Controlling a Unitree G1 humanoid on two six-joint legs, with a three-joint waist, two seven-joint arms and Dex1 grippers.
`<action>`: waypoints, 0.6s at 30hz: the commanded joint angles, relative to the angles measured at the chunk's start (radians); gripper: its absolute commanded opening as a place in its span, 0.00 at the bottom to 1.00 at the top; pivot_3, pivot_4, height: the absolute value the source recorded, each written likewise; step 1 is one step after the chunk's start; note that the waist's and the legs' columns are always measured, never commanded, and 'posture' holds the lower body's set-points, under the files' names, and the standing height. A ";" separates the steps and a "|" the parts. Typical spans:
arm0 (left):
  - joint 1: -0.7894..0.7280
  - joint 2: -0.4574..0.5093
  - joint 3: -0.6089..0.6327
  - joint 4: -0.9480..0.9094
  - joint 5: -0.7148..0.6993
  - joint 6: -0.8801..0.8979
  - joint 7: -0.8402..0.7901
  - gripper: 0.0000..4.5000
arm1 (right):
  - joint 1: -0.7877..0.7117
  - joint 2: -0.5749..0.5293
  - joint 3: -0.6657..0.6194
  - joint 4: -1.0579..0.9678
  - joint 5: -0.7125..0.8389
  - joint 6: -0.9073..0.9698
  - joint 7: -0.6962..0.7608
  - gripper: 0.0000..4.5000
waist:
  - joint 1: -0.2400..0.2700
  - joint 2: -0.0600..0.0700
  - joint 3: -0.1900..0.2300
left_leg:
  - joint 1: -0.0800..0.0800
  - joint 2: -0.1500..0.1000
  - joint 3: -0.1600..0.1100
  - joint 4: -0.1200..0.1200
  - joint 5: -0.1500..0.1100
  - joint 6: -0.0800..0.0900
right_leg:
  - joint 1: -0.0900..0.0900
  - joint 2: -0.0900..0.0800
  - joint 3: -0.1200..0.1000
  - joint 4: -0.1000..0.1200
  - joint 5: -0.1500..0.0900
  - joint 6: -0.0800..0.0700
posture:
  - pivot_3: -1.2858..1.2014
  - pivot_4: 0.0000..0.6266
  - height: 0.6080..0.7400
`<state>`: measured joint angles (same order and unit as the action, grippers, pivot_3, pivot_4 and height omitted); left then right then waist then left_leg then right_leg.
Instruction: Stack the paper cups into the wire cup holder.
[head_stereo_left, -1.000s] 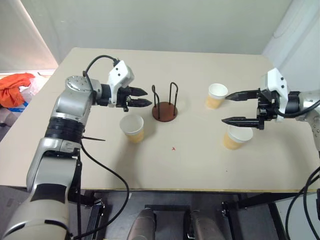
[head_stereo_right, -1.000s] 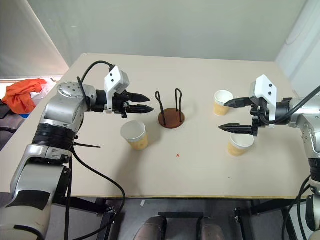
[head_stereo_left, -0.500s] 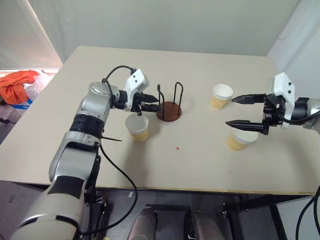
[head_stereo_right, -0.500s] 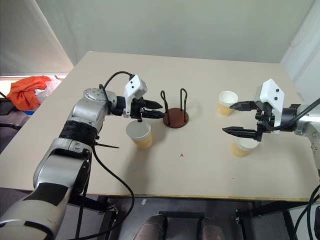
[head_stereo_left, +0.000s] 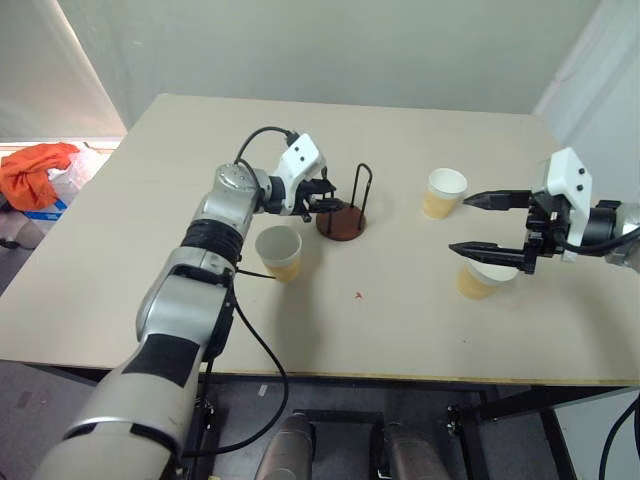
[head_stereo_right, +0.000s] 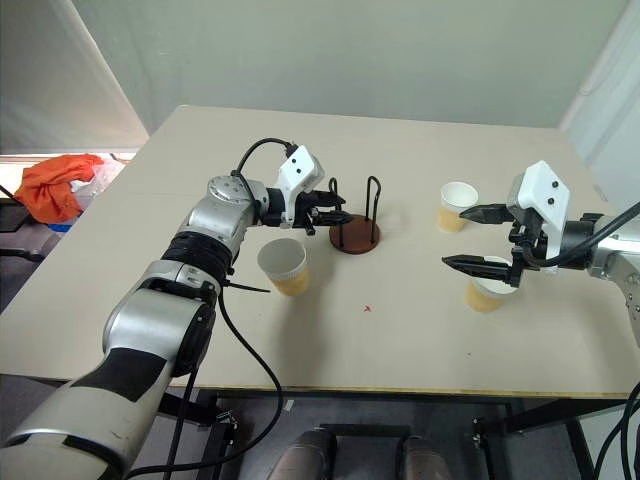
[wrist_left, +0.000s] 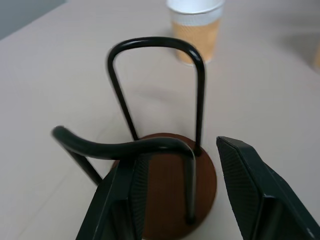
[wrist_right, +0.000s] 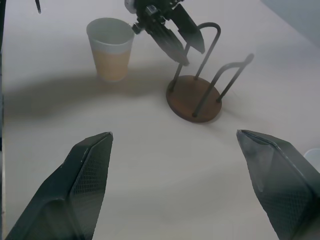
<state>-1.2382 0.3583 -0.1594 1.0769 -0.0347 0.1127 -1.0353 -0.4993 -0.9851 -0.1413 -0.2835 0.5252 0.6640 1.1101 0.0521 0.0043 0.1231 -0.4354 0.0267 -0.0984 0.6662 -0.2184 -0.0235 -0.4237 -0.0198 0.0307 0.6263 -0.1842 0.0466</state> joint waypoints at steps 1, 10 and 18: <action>-0.033 -0.012 0.031 0.004 -0.002 -0.024 -0.002 0.39 | 0.008 -0.012 -0.040 -0.040 0.021 0.007 -0.019 0.93 | 0.000 0.000 0.000 | 0.000 -0.001 0.001 0.000 0.000 0.001 | 0.000 0.000 0.001 0.000 0.000 0.001 | 0.52 0.24 1.00; -0.033 -0.031 0.059 -0.005 -0.011 -0.007 -0.025 0.01 | 0.007 -0.015 -0.032 -0.037 0.026 0.007 -0.022 0.93 | 0.000 0.000 0.000 | 0.000 -0.004 0.002 0.000 0.000 0.002 | -0.001 -0.001 0.002 0.000 -0.001 0.002 | 0.52 0.24 1.00; 0.037 -0.002 0.057 -0.298 -0.075 0.101 -0.183 0.01 | 0.082 -0.084 -0.099 0.003 0.054 -0.031 0.091 0.93 | 0.003 0.000 0.000 | -0.001 -0.009 0.002 0.001 0.001 0.003 | -0.001 -0.002 0.002 0.000 -0.003 0.006 | 0.52 0.24 1.00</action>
<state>-1.2031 0.3414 -0.1190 0.8934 -0.0665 0.1730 -1.1791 -0.4316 -1.0374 -0.1794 -0.2727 0.5567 0.6566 1.1571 0.0546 0.0043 0.1231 -0.4365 0.0170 -0.0951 0.6667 -0.2166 -0.0220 -0.4242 -0.0218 0.0328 0.6266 -0.1884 0.0538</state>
